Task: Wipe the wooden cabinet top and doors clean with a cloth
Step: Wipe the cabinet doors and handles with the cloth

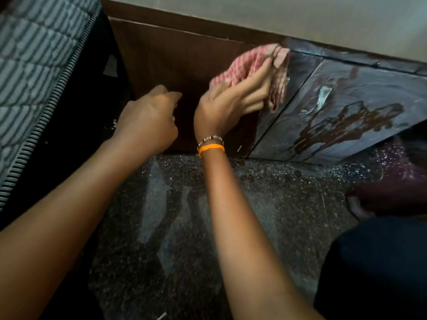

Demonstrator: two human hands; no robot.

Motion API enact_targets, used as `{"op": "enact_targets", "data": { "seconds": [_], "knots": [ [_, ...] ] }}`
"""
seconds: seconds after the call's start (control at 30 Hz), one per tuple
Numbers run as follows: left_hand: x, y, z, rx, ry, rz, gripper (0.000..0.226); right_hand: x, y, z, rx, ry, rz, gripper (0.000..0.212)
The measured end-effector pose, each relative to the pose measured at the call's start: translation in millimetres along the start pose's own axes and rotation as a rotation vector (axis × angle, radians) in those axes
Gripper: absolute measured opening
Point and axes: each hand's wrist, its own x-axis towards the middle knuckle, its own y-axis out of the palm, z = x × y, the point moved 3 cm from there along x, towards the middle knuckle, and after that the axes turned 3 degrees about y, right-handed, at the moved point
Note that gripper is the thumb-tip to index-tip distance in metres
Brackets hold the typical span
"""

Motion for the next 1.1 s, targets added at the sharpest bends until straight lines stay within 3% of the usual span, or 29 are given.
{"op": "enact_targets", "data": {
  "seconds": [0.1, 0.27, 0.47, 0.63, 0.73, 0.87, 1.03, 1.1],
  "knots": [
    [-4, 3, -4, 0.045, 0.050, -0.001, 0.051, -8, -1, -17, -0.019, 0.066, -0.002, 0.076],
    [-3, 5, -16, 0.111, 0.087, 0.017, 0.056, -19, -9, -34, 0.061, 0.095, 0.136, 0.075],
    [-2, 4, -27, 0.177, 0.069, 0.011, 0.052, 4, -12, 2, 0.047, -0.338, 0.194, 0.047],
    [-4, 15, -26, 0.169, 0.054, 0.139, 0.034, 15, -22, 3, -0.215, -0.789, 0.307, 0.051],
    [-6, 22, -32, 0.161, 0.092, 0.138, 0.034, 40, -33, 4, -0.284, -0.892, 0.203, 0.050],
    [-9, 24, -40, 0.155, 0.143, 0.115, 0.038, 58, -43, -8, -0.347, -0.716, 0.007, 0.049],
    [-12, 12, -37, 0.190, 0.142, 0.047, 0.042, 72, -58, 5, -0.056, -0.130, -0.174, 0.062],
    [-12, 8, -38, 0.244, 0.159, -0.022, 0.046, 75, -61, 12, -0.035, -0.012, -0.189, 0.063]
  ]
}}
